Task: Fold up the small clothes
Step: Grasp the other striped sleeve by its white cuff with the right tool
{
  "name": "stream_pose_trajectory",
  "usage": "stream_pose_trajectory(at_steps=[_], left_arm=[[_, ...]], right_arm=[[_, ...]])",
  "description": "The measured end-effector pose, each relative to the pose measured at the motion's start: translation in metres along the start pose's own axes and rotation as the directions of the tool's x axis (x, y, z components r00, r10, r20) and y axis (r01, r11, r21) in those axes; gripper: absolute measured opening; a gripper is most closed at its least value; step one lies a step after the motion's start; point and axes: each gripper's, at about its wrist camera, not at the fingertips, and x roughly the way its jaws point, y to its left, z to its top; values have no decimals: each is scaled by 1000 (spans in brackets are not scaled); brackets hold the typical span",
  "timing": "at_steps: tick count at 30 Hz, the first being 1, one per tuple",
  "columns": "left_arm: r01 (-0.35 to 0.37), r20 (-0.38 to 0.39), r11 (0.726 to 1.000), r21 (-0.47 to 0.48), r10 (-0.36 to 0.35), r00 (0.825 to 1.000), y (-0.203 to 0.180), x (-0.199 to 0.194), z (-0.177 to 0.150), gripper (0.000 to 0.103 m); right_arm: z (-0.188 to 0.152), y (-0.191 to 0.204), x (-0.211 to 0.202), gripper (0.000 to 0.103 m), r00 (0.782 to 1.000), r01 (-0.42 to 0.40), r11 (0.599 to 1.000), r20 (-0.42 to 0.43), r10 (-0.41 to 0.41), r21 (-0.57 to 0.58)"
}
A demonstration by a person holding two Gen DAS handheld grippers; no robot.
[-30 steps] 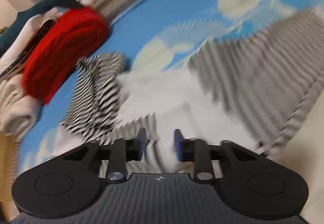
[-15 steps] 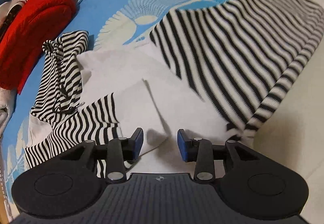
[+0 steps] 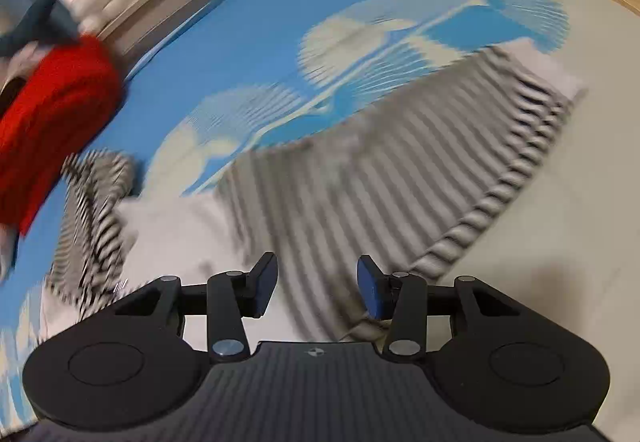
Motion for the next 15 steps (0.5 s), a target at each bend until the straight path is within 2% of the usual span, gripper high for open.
stream_pose_trajectory(at_steps=[8,15], left_arm=[[-10,7,1000,21,10,1000,-6,3,-2,45],[-25,5,1000,13,25,1000,3,2,-3,45]], right_arm=[[45,-82,-7,47,992,80,987,88,-93,136],[63,-137,13,47,988,115,955,69,-139,273]])
